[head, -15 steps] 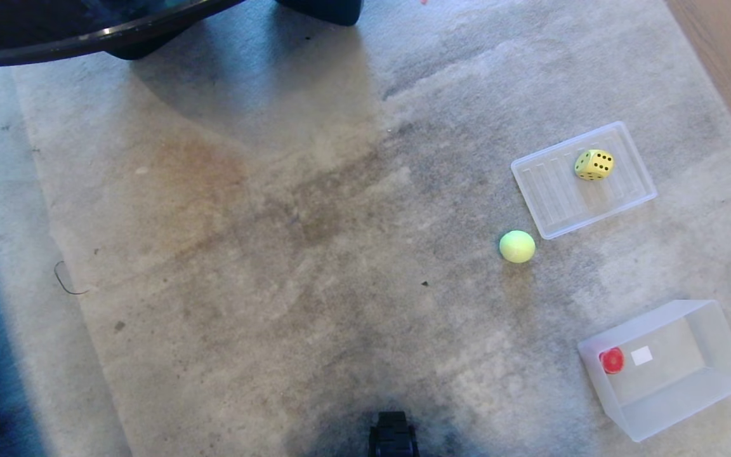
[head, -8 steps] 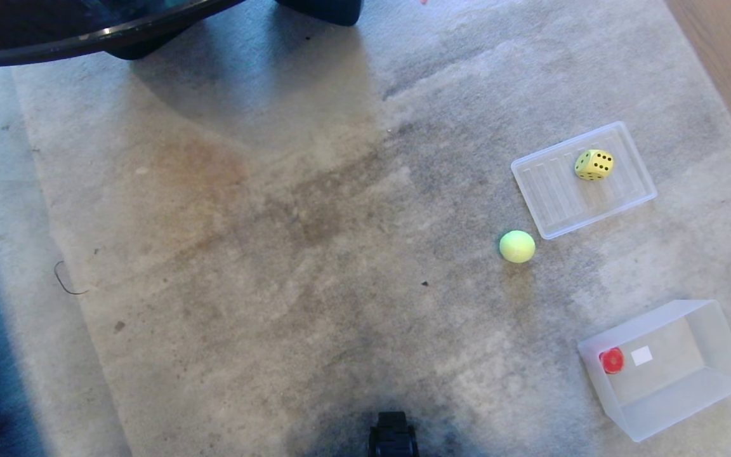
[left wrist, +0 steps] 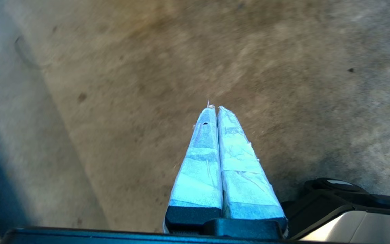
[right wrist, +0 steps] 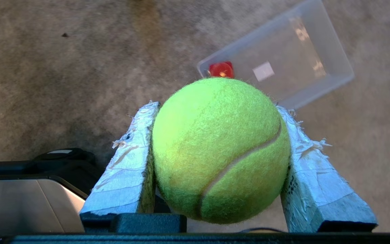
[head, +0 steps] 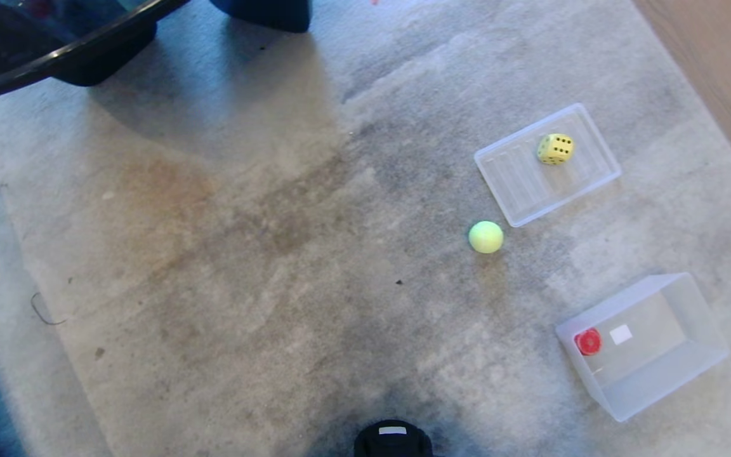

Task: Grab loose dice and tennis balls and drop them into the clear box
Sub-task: Put the ball in the box

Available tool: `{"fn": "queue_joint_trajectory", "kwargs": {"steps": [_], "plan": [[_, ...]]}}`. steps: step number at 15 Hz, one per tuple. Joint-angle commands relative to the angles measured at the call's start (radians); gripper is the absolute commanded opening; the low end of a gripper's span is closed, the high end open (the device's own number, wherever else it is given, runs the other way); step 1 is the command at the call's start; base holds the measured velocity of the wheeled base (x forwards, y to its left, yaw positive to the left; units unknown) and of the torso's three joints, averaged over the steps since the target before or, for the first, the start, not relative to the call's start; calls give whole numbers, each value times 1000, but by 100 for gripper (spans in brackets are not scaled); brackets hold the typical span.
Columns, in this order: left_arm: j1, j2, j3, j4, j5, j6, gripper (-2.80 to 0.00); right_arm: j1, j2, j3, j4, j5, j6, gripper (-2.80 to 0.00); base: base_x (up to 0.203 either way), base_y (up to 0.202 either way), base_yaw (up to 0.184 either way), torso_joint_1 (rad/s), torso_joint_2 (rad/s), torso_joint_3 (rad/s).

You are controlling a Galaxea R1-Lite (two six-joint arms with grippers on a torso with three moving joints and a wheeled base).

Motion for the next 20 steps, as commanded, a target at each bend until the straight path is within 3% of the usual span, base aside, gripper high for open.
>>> {"fn": "queue_joint_trajectory", "kwargs": {"steps": [1,4,20], "plan": [[-1,0,0,1,1,-2,-280,0,2,1,1,0,0,-280,1,9,-156,7,2,6],[-1,0,0,1,1,-2,-280,0,2,1,1,0,-1,-280,1,6,-106,2,5,1],[-1,0,0,1,1,-2,-280,0,2,1,1,0,-1,-280,0,0,0,0,0,0]]}}
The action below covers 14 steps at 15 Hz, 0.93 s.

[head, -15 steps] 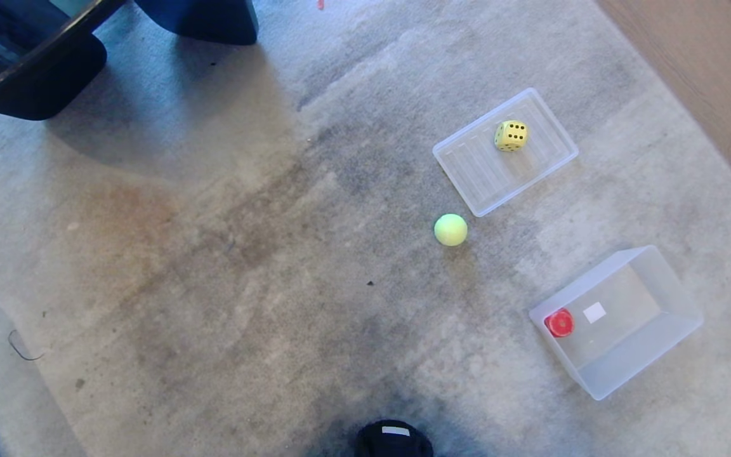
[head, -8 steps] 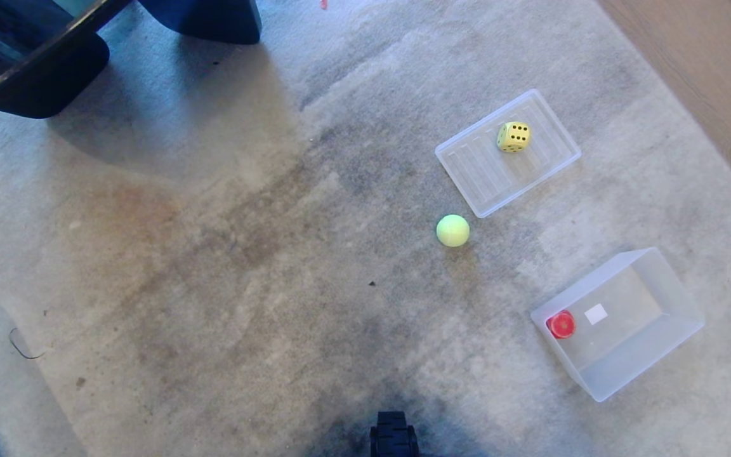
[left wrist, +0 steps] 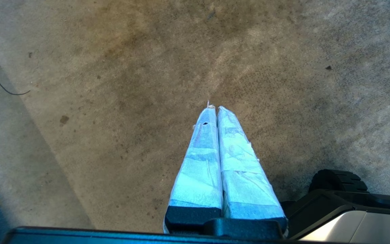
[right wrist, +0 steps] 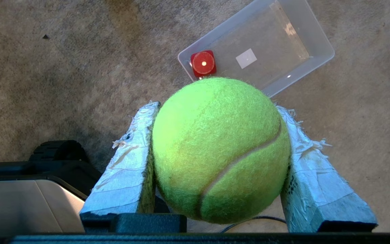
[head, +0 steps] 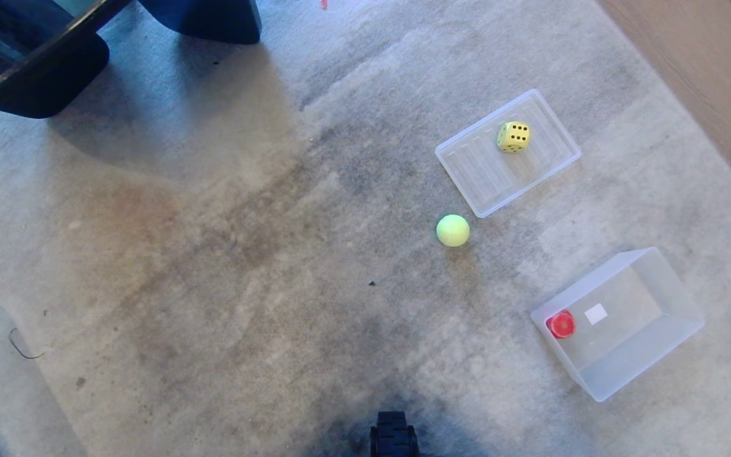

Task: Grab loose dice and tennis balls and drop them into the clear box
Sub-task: Put the ball in the box

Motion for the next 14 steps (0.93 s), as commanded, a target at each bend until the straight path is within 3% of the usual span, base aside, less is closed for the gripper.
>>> {"fn": "queue_joint_trajectory", "kwargs": {"steps": [1,7,11,14], "plan": [[0,0,0,0,1,-1,-280,0,0,0,1,0,0,-280,0,0,0,0,0,0],[0,0,0,0,1,-1,-280,-6,97,-22,7,-16,1,-280,0,0,0,0,0,0],[0,0,0,0,1,-1,-280,-8,452,-166,-17,-38,69,-280,0,0,0,0,0,0],[0,0,0,0,1,-1,-280,-23,808,-240,-160,-72,167,-280,0,0,0,0,0,0]]}}
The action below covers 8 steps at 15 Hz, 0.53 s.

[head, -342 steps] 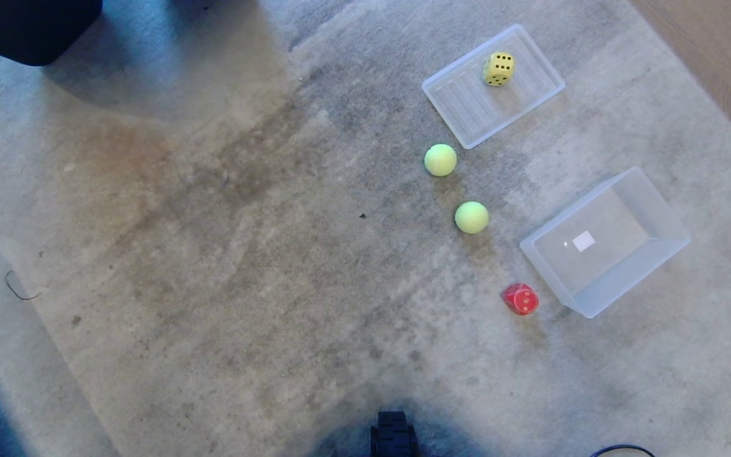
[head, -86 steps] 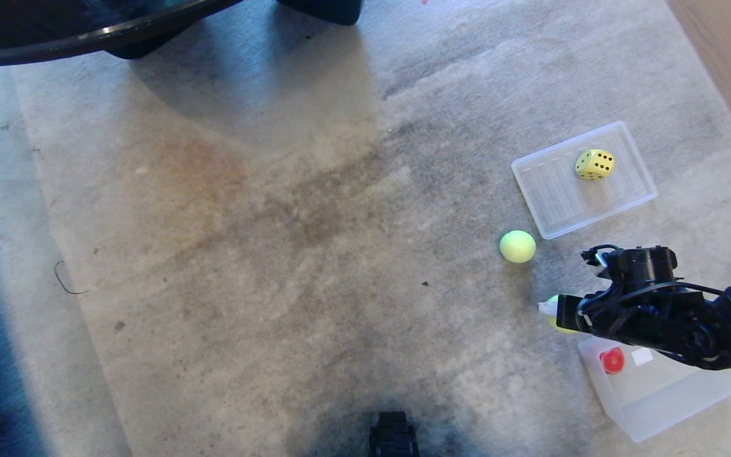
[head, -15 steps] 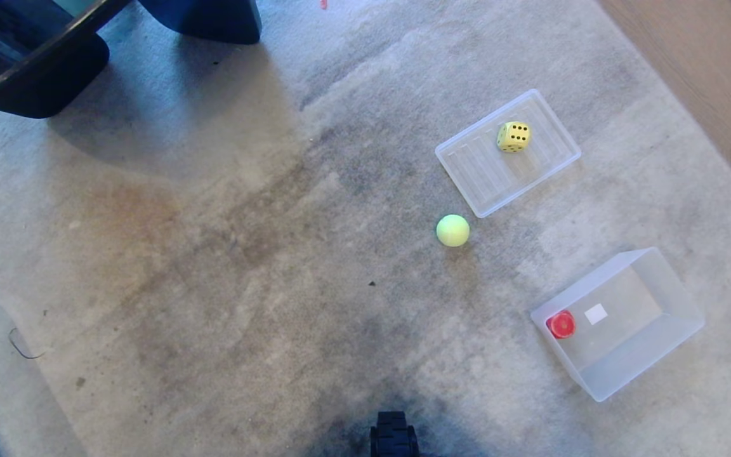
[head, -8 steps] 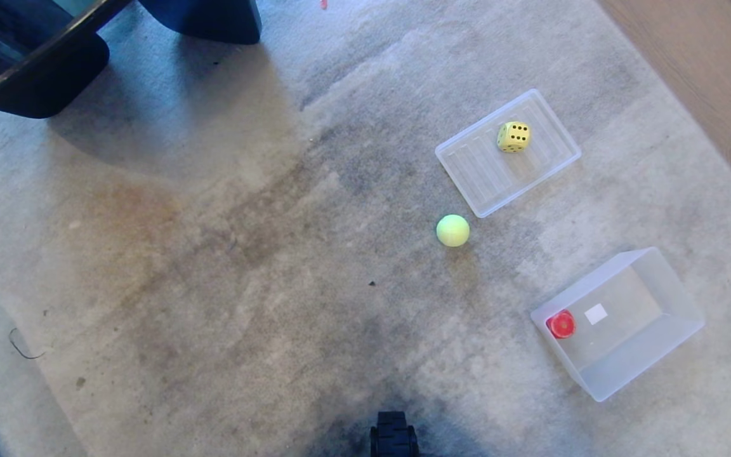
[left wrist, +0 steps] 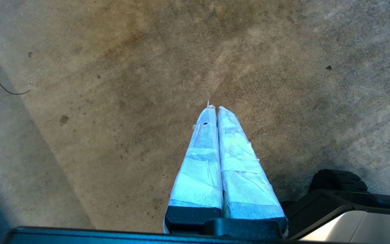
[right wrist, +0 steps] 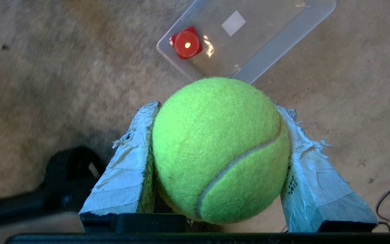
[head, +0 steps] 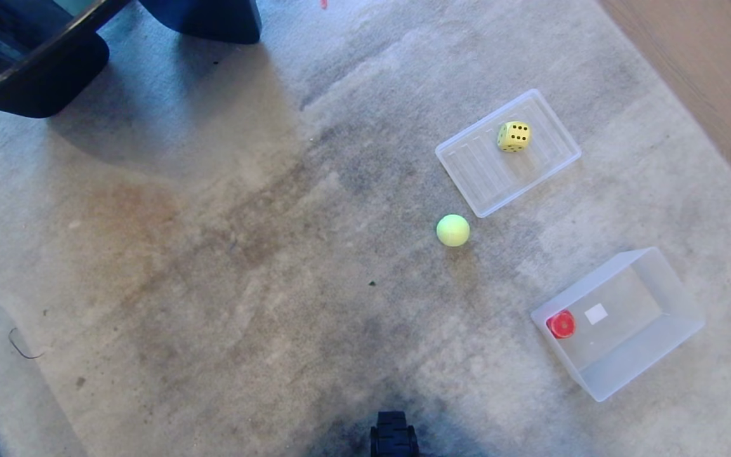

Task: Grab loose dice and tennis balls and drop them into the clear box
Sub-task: Put the ball in the box

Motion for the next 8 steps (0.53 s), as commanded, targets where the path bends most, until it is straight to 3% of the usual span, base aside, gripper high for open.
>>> {"fn": "queue_joint_trajectory", "kwargs": {"steps": [1,5,8], "plan": [[0,0,0,0,0,-1,-280,-7,306,-29,-99,-21,26,-280,0,0,0,0,0,0],[0,0,0,0,0,-1,-280,-27,739,-75,-436,-82,92,-280,0,0,0,0,0,0],[0,0,0,0,0,-1,-280,-74,990,-131,-574,-108,160,-280,0,0,0,0,0,0]]}}
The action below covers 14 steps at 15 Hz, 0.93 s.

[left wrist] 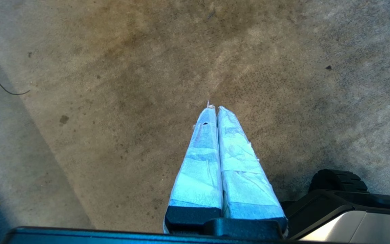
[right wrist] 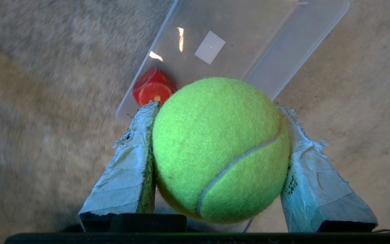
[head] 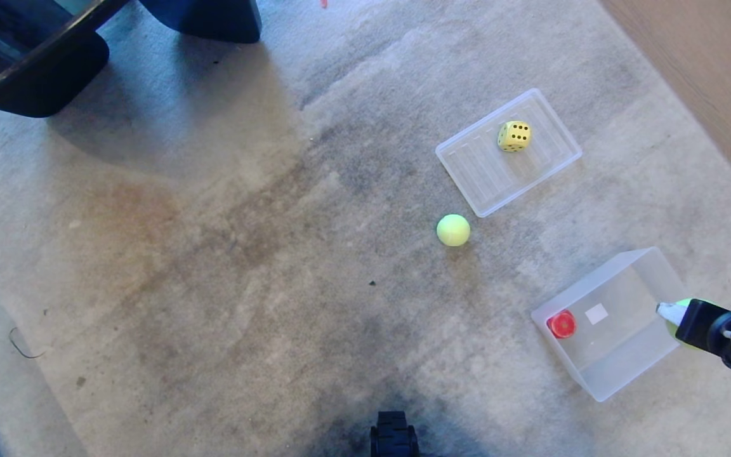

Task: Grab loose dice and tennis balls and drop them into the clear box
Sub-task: Put the ball in the box

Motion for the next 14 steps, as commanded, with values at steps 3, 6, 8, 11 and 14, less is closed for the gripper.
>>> {"fn": "queue_joint_trajectory", "kwargs": {"steps": [3,6,8,11,14], "plan": [[0,0,0,0,1,-1,-280,-57,369,-74,-140,-5,94,-280,0,0,0,0,0,0],[0,0,0,0,1,-1,-280,-80,548,-137,-186,-1,137,-280,0,0,0,0,0,0],[0,0,0,0,1,-1,-280,-85,636,-177,-263,35,179,-280,0,0,0,0,0,0],[0,0,0,0,1,-1,-280,-82,735,-206,-358,94,193,-280,0,0,0,0,0,0],[0,0,0,0,1,-1,-280,-78,791,-215,-431,105,189,-280,0,0,0,0,0,0]]}}
